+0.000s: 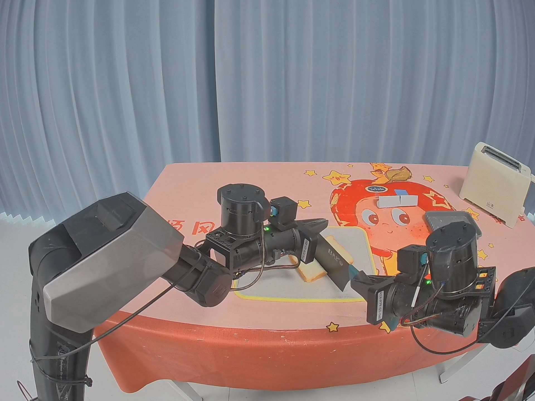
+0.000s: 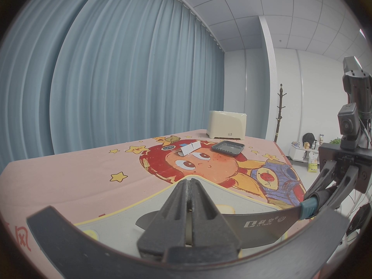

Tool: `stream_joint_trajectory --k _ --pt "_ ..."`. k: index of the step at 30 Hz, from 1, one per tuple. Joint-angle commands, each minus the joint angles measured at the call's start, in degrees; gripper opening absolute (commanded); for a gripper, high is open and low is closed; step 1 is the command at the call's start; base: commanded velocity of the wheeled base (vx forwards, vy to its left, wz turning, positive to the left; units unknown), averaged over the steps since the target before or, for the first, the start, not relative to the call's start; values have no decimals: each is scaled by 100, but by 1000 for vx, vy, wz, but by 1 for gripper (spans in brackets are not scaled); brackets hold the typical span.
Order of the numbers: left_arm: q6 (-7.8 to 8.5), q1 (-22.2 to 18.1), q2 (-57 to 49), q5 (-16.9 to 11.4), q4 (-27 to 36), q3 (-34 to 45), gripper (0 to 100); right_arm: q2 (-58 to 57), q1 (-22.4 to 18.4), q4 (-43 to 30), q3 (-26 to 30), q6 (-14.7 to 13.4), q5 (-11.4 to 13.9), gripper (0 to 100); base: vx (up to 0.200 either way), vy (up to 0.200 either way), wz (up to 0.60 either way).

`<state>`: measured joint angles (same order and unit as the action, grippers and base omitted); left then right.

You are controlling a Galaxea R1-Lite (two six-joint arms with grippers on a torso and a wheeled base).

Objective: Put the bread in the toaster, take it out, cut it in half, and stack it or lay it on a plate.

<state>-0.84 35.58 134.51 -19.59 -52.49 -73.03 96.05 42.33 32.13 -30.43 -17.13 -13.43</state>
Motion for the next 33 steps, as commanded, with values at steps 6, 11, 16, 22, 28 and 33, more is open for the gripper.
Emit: stream_joint_trajectory --k 6,11,16,22,28,33 --pt "-4 19 -391 -1 -7 44 0 -25 13 65 -77 -1 -1 0 0 0 0" --pt "-4 10 -391 -1 2 52 0 -42 21 74 -156 -10 -1 0 0 0 0" --pt "-4 1 -241 -1 -15 114 0 -25 13 285 -156 -1 -1 0 0 0 0" --pt "5 -8 -83 -1 -42 228 0 19 21 214 -51 8 -1 0 0 0 0" --pt "14 -16 -206 -1 -42 237 0 19 21 223 -60 8 -1 0 0 0 0" --pt "-4 -25 -689 -1 -42 342 0 -16 21 302 -95 8 -1 0 0 0 0"
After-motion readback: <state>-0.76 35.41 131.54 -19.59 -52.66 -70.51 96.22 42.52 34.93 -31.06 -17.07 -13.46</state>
